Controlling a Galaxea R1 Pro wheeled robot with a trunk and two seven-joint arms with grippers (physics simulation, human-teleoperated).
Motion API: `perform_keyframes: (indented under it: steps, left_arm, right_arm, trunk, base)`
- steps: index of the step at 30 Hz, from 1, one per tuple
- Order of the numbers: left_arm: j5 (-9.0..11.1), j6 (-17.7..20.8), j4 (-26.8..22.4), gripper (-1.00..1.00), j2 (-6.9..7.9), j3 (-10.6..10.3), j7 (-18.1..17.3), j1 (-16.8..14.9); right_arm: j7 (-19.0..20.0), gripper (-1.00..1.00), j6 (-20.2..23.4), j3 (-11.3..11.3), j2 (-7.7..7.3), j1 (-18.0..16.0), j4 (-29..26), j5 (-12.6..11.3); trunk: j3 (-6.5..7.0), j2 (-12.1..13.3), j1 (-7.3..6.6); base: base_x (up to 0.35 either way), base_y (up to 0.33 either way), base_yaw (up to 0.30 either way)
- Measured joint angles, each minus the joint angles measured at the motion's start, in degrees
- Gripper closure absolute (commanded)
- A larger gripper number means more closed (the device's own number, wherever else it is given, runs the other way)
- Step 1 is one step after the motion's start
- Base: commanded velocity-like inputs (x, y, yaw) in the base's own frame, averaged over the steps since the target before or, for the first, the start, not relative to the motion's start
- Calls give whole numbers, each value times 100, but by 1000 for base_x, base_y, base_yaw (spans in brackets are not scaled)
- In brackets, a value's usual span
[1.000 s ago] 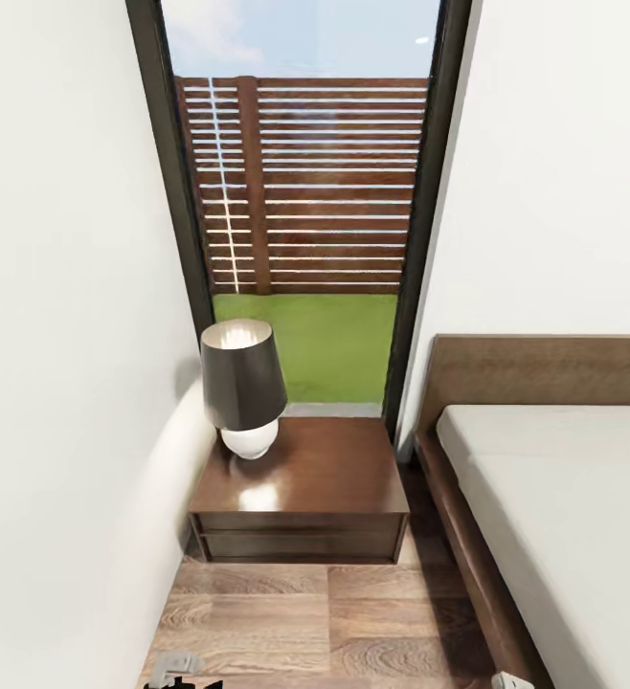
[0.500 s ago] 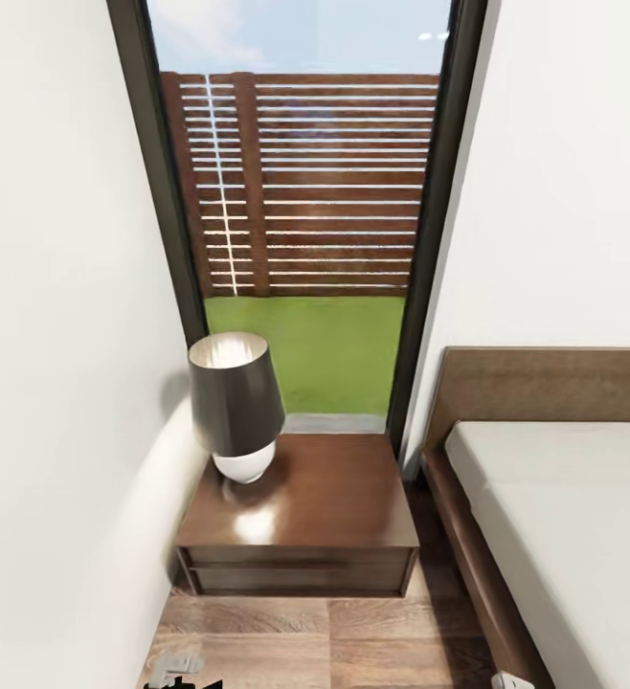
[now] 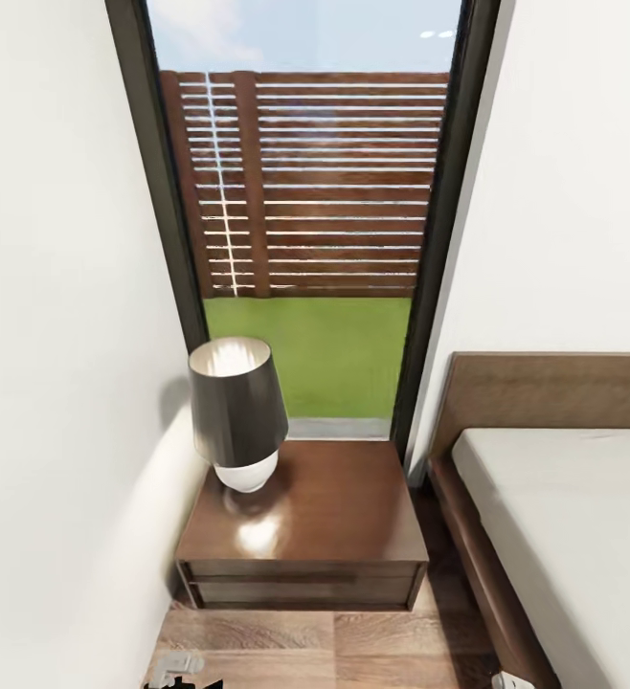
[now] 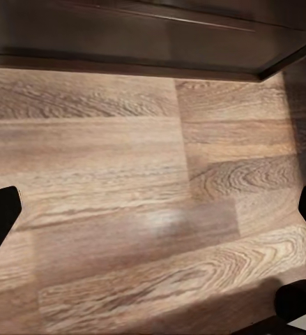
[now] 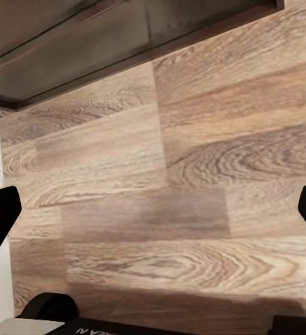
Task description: In the bedroom, move the book from the bed onto either nightstand, and place the two sandals side by side next to the bed.
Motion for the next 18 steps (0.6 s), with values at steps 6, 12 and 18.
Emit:
perform_keyframes:
  steps: [6, 12, 18]
  left_arm:
    - [0, 0, 0, -100, 0, 0, 0, 0]
    - [0, 0, 0, -100, 0, 0, 0, 0]
    - [0, 1, 0, -100, 0, 0, 1, 0]
  right_arm:
    - [1, -100, 0, 0, 0, 0, 1, 0]
    - [1, -100, 0, -1, 0, 0, -1, 0]
    - [1, -100, 0, -1, 0, 0, -1, 1]
  trunk:
    - [0, 0, 0]
    - [0, 0, 0]
    - [0, 0, 0]
  base:
    - [242, 180, 0]
    - [248, 170, 0]
    - [225, 30, 0]
